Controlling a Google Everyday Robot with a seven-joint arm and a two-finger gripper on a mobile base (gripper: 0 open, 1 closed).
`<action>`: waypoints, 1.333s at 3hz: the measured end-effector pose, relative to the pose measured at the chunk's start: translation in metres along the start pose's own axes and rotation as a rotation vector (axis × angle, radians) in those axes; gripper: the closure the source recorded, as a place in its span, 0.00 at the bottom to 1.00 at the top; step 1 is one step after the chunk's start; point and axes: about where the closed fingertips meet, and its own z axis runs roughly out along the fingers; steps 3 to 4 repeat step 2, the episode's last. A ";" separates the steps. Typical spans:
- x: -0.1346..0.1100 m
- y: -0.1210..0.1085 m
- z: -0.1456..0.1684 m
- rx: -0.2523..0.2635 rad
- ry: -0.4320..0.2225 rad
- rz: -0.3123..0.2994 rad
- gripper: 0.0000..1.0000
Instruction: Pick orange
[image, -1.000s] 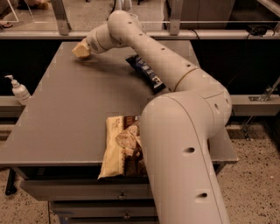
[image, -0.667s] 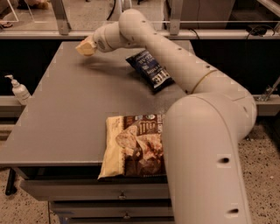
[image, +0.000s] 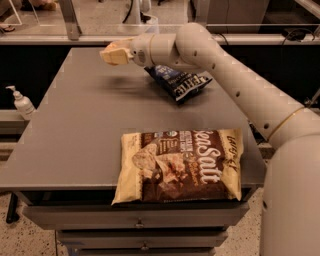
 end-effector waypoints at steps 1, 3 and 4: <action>-0.020 0.005 -0.046 -0.016 -0.149 0.034 1.00; -0.038 0.014 -0.055 -0.027 -0.195 0.031 1.00; -0.038 0.014 -0.055 -0.027 -0.195 0.031 1.00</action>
Offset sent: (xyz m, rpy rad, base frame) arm -0.0183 -0.0316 0.0226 0.1277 -0.0223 0.0073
